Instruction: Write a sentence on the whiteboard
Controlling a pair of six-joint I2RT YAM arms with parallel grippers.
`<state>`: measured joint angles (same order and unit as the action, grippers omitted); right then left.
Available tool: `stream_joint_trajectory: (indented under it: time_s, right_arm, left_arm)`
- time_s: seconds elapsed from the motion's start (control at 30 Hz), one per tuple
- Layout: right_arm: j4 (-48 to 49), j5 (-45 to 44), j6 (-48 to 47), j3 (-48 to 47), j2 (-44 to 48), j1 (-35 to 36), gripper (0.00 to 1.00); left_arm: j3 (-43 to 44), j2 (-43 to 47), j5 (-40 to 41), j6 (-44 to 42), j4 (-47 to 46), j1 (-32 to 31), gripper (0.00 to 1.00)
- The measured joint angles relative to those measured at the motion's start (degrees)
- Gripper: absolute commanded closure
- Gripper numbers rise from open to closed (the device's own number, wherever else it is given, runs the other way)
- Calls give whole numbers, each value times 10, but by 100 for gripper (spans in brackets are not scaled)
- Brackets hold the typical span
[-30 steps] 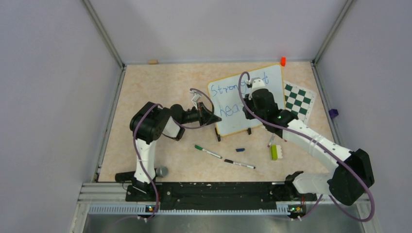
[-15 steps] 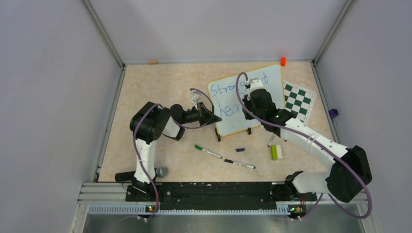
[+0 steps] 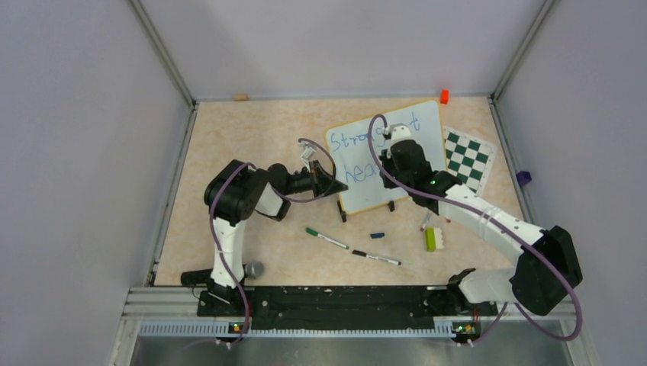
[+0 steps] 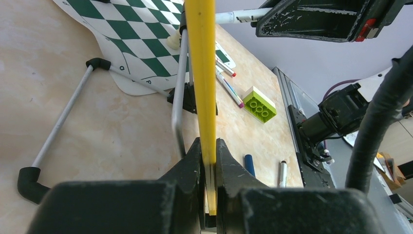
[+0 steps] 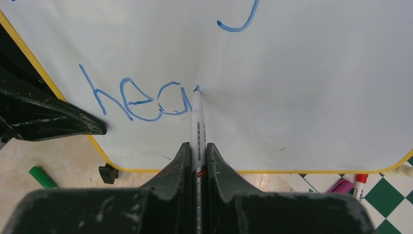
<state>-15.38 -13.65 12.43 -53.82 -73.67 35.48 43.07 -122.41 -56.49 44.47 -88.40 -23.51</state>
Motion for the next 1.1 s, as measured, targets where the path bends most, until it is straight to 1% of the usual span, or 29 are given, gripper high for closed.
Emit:
stream_joint_trajectory:
  time_s: [0.7,1.1]
  right_arm:
    - [-5,-29,1,-7,-6,4,100]
    - [-14,-31,1,-15,-10,4,100]
  left_arm:
    - [0,0,2,4,1,0,100]
    - [0,0,2,4,1,0,100]
